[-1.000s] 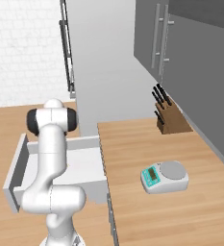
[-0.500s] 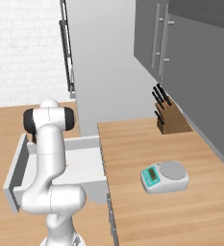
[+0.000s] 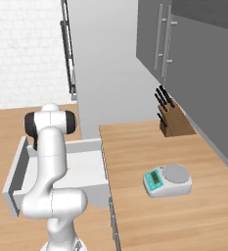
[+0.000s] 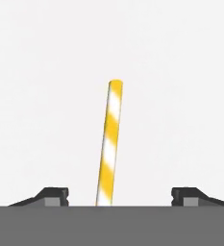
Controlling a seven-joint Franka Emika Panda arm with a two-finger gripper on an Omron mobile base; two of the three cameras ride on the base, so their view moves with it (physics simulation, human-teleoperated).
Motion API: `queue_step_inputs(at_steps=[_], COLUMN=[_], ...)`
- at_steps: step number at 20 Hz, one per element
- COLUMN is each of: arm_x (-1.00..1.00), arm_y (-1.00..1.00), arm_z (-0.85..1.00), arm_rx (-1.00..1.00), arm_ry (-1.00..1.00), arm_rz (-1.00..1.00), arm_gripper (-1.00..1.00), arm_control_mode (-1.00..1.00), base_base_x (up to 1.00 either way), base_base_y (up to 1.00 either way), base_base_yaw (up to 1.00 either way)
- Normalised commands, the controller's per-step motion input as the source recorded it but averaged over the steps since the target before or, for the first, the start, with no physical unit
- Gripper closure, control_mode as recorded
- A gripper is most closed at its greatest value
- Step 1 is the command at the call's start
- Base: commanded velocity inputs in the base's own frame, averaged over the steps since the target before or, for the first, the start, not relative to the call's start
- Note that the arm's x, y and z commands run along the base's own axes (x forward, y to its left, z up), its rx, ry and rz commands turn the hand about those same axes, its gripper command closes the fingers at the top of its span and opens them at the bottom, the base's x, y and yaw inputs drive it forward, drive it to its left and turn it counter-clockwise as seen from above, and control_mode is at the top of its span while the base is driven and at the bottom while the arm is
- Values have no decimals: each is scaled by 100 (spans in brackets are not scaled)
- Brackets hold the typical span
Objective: Take a straw from the drawer in front and place it inside the glass cup on the dining counter.
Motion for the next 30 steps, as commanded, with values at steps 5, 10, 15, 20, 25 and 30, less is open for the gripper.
queue_step_inputs(at_steps=[5,10,15,20,25,30], arm_x=[17,-10,-17,-14,-12,-29], arm_y=[0,2,1,0,0,0], arm_z=[-20,-35,-43,-46,-55,-56], arm_rx=[-1,-11,-14,-9,-5,0], arm_ry=[0,-13,-20,-12,-3,-6], arm_rz=[0,0,0,0,0,0], arm_gripper=[-100,-100,-100,-100,-100,-100], arm_control_mode=[-100,-100,-100,-100,-100,-100], base_base_x=[0,0,0,0,0,0], base_base_y=[0,0,0,0,0,0], base_base_yaw=[0,0,0,0,0,0])
